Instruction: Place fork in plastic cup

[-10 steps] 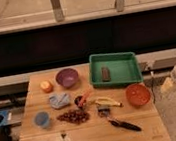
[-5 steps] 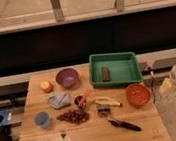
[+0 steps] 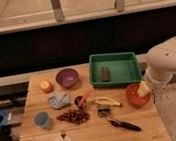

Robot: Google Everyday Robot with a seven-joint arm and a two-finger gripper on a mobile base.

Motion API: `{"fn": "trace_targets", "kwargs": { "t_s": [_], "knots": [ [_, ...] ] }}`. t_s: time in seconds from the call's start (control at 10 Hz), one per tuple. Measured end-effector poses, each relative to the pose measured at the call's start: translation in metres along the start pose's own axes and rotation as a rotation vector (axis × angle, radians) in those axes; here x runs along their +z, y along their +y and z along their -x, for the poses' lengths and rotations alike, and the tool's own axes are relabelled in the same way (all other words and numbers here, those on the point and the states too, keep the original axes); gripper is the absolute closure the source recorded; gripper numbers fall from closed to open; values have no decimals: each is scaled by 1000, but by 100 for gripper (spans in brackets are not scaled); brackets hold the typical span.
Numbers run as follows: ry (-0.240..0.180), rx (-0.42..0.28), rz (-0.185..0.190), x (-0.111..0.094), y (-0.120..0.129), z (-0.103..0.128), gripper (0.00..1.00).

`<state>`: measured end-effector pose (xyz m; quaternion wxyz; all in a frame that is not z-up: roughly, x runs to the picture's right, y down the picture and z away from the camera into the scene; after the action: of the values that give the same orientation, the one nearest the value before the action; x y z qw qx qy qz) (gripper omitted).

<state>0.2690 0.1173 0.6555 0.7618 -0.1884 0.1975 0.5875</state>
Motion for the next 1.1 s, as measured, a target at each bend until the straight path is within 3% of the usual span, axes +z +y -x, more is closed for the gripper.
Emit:
{"fn": "trace_targets", "kwargs": {
  "t_s": [0.4,0.6,1.1],
  "knots": [
    [-58,-208,13,-29,98,26,29],
    [-83,-290,38,-44,148,36,29],
    [-79,-295,37,-44,150,35,29]
  ]
}}
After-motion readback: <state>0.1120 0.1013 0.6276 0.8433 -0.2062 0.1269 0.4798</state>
